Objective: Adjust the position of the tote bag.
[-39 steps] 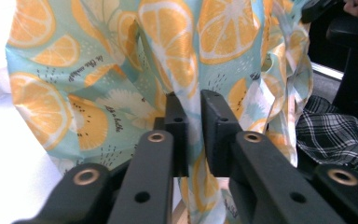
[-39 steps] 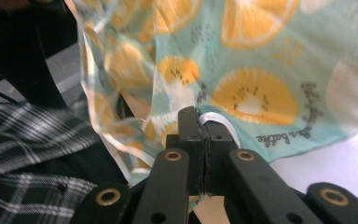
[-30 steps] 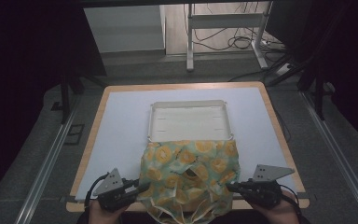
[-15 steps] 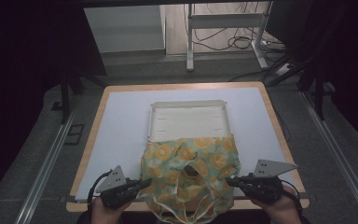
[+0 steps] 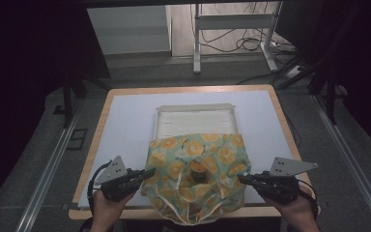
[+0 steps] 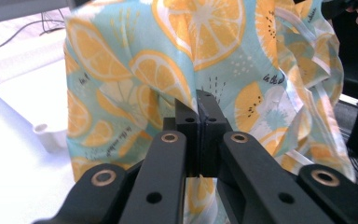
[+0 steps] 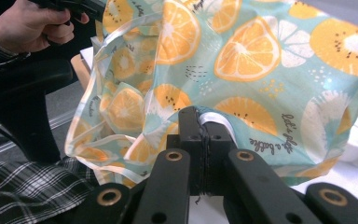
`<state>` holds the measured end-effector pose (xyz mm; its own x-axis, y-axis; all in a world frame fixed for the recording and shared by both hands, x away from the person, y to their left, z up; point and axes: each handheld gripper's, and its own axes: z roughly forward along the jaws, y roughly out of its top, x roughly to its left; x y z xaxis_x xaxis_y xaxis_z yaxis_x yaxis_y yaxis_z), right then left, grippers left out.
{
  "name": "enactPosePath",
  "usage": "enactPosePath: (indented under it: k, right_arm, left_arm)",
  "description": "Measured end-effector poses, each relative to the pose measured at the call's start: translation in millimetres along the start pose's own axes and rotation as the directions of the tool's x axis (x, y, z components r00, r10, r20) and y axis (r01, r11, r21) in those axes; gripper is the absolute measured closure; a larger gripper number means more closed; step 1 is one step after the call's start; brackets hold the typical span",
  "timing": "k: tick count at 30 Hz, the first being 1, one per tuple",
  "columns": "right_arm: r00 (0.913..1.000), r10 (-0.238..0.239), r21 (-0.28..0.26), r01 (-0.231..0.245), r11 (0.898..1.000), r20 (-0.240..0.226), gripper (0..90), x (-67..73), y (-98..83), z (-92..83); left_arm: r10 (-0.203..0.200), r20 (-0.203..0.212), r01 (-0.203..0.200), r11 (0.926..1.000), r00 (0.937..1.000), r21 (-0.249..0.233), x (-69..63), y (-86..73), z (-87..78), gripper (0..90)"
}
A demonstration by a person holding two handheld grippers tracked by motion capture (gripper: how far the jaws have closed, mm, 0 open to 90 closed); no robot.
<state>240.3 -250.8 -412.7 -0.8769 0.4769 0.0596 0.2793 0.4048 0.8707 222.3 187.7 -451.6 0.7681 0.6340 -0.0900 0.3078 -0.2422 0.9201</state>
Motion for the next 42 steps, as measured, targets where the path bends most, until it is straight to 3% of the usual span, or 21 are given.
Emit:
enactPosePath:
  k: [18, 22, 33, 35, 38, 42]
  right_arm:
    - [0.9994, -0.028, -0.036, 0.029, 0.999, 0.022, 88.4, -6.1, 20.5, -1.9]
    - [0.9991, -0.029, -0.048, 0.030, 0.998, 0.032, 88.4, -9.9, 25.0, -2.5]
    - [0.9989, -0.013, -0.061, 0.015, 0.998, 0.044, 88.5, -24.2, 32.9, 5.0]
    - [0.9990, -0.009, -0.062, 0.012, 0.998, 0.044, 88.5, -26.8, 33.9, 7.6]
    - [0.9991, -0.001, -0.064, 0.003, 0.998, 0.043, 88.5, -29.9, 34.3, 10.7]
    - [0.9990, 0.012, -0.066, -0.009, 0.998, 0.043, 88.7, -33.3, 34.1, 11.7]
  left_arm:
    - [0.013, -0.008, -0.013, 0.9993, 0.9999, -0.034, 12.7, 24.8, 4.4, 89.4]
    - [-0.001, -0.009, 0.001, 0.9989, 1.0000, -0.047, 17.9, 29.1, 5.8, 89.3]
    - [-0.002, -0.046, 0.002, 1.0000, 0.9989, 0.002, 35.3, 34.6, 25.7, 88.8]
    - [-0.011, -0.056, 0.013, 0.9994, 0.9984, 0.033, 42.5, 32.8, 35.5, 88.5]
    - [-0.039, -0.050, 0.041, 0.9983, 0.9980, 0.043, 48.6, 26.7, 43.1, 86.0]
    - [-0.069, -0.030, 0.069, 0.9972, 0.9972, 0.028, 50.8, 19.5, 41.9, 78.1]
